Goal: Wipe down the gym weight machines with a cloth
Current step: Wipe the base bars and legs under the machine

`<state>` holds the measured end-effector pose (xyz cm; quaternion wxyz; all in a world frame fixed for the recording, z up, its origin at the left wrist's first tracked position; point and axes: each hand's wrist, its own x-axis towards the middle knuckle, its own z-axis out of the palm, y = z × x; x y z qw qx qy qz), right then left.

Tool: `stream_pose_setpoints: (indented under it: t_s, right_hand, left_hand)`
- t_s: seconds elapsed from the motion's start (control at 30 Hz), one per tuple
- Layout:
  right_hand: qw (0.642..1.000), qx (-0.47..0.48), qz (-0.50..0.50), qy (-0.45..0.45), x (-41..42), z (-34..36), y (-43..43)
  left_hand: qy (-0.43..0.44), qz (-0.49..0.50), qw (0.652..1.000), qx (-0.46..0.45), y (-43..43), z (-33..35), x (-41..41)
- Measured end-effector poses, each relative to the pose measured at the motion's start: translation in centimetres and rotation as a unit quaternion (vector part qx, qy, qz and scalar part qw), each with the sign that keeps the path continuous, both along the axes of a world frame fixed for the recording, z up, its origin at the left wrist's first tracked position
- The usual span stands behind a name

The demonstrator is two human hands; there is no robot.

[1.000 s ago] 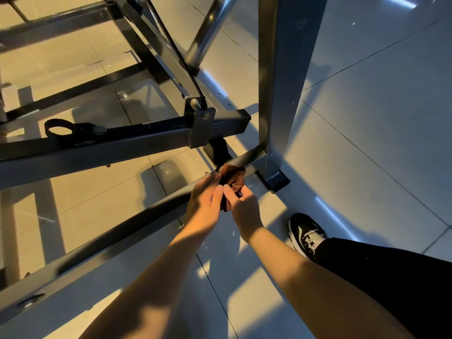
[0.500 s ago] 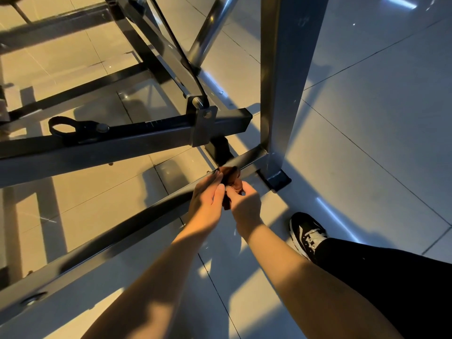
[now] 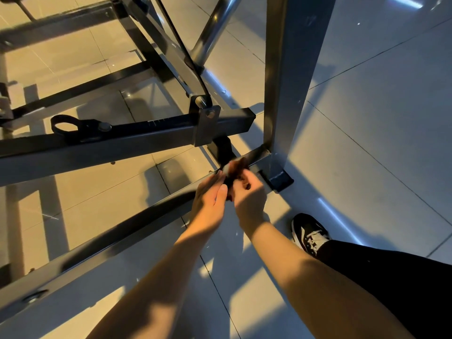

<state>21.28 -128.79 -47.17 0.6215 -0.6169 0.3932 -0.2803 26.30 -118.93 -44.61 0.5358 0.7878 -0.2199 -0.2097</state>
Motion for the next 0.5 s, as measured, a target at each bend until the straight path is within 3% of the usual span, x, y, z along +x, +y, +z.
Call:
stream_pose_setpoints:
  t_s: [0.1,0.2,0.5]
  right_hand:
    - [0.998,-0.013,0.065,0.014,-0.7,0.0,1.3]
    - [0.993,0.084,0.081,-0.020,-0.6,0.5,0.7]
    - [0.996,0.074,-0.042,-0.007,-0.7,-0.3,-4.4]
  left_hand:
    - [-0.002,-0.002,1.000,-0.002,0.1,-0.1,0.1]
    - [-0.010,-0.013,1.000,0.004,0.0,0.0,-0.1]
    - [-0.064,-0.012,0.996,0.066,-0.2,0.1,0.3]
